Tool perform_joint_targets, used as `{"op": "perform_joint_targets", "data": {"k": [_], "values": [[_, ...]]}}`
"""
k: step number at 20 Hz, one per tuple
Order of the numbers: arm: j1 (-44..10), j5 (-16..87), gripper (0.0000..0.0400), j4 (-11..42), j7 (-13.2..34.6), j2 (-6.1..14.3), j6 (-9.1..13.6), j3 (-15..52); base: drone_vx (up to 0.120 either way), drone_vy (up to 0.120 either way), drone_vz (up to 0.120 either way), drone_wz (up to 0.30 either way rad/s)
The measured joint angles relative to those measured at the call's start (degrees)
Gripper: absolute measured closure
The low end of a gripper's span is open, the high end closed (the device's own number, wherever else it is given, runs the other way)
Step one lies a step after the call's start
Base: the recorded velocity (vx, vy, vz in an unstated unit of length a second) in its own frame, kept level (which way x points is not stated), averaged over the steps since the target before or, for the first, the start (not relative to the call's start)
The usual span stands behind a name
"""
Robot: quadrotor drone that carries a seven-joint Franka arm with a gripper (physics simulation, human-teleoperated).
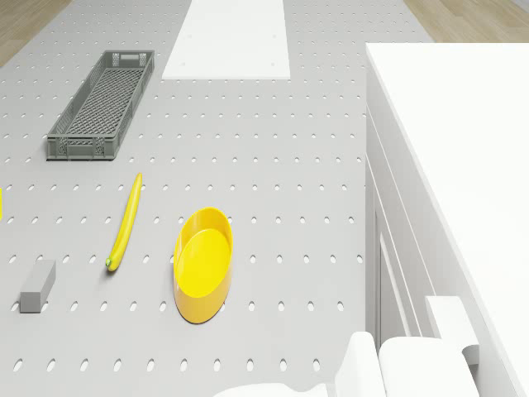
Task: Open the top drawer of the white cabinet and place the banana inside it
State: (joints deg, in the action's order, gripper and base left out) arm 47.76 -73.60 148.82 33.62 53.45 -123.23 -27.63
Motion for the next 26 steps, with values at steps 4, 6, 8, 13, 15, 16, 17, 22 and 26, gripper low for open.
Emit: {"op": "perform_joint_targets", "data": {"k": [4, 6, 8, 13, 15, 16, 17, 22, 26], "values": [[-1.06, -0.08, 0.0268, -0.12, 1.27, -0.19, 0.66, 0.61, 0.000, 0.000, 0.000, 0.000], [-1.58, 0.99, 0.0263, -0.15, 2.69, 0.28, 1.25, 0.36, 0.000, 0.000, 0.000, 0.000], [-2.31, 1.59, 0.0263, -0.12, 2.48, 0.51, 2.10, 0.09, 0.000, 0.000, 0.000, 0.000], [-2.78, 4.93, 0.0230, -0.33, 6.00, 2.05, 2.90, -0.87, 0.000, 0.000, 0.000, 0.000], [-3.60, 4.17, 0.0255, 0.07, 2.58, 1.59, 4.01, -1.57, 0.000, 0.000, 0.000, 0.000], [-3.98, 4.43, 0.0264, 0.05, 2.89, 1.77, 4.50, -1.79, 0.000, 0.000, 0.000, 0.000], [-4.37, 4.78, 0.0270, 0.03, 3.20, 1.98, 5.02, -2.08, 0.000, 0.000, 0.000, 0.000], [-6.34, 7.47, 0.0267, -0.14, 4.66, 3.02, 7.97, -4.12, 0.000, 0.000, 0.000, 0.000], [-7.59, 11.76, 0.0198, -1.27, 9.65, 4.85, 10.40, -5.80, 0.000, 0.000, 0.000, 0.000]]}}
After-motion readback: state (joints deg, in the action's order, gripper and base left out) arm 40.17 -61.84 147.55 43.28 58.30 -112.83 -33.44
